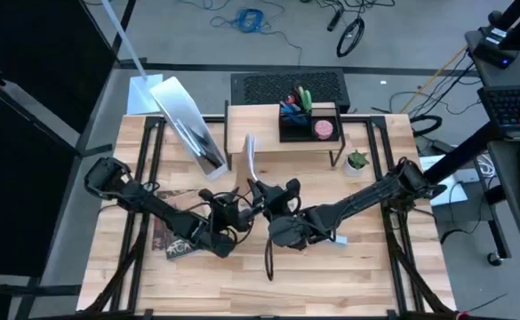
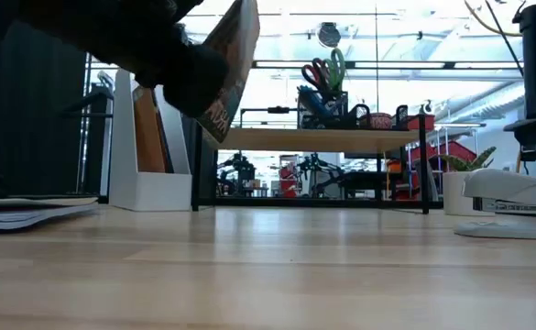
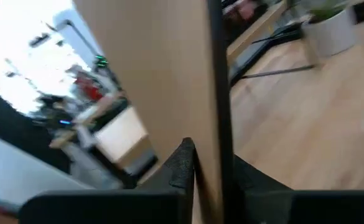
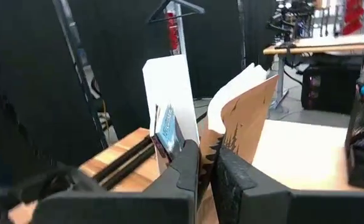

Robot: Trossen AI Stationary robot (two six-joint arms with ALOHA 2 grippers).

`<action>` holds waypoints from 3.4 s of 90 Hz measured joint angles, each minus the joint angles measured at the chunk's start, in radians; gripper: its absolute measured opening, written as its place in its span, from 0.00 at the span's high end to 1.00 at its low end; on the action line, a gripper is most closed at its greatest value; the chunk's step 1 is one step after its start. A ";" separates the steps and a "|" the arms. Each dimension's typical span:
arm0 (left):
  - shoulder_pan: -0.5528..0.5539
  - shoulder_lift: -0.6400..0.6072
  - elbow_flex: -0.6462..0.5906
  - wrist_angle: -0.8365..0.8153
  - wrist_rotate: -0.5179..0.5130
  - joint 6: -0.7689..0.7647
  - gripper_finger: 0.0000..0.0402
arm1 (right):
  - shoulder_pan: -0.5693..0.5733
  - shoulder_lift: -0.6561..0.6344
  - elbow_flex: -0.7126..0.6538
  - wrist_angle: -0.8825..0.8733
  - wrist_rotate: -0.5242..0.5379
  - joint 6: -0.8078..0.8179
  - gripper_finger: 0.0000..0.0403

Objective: Stock shelves
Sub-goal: Put the brown book into the white bookshelf

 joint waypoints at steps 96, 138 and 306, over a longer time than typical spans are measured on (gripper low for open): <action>-0.326 -0.308 -0.006 -0.222 0.606 -0.313 0.57 | -0.189 -0.173 0.000 0.024 -0.485 -0.523 0.99; -0.343 -0.654 -0.006 -0.391 0.449 -0.103 0.57 | -0.336 -0.099 0.001 0.281 -0.688 -0.576 0.99; -0.342 -0.781 -0.006 -0.390 0.212 0.053 0.57 | -0.449 0.310 0.001 0.691 -0.738 -0.393 0.99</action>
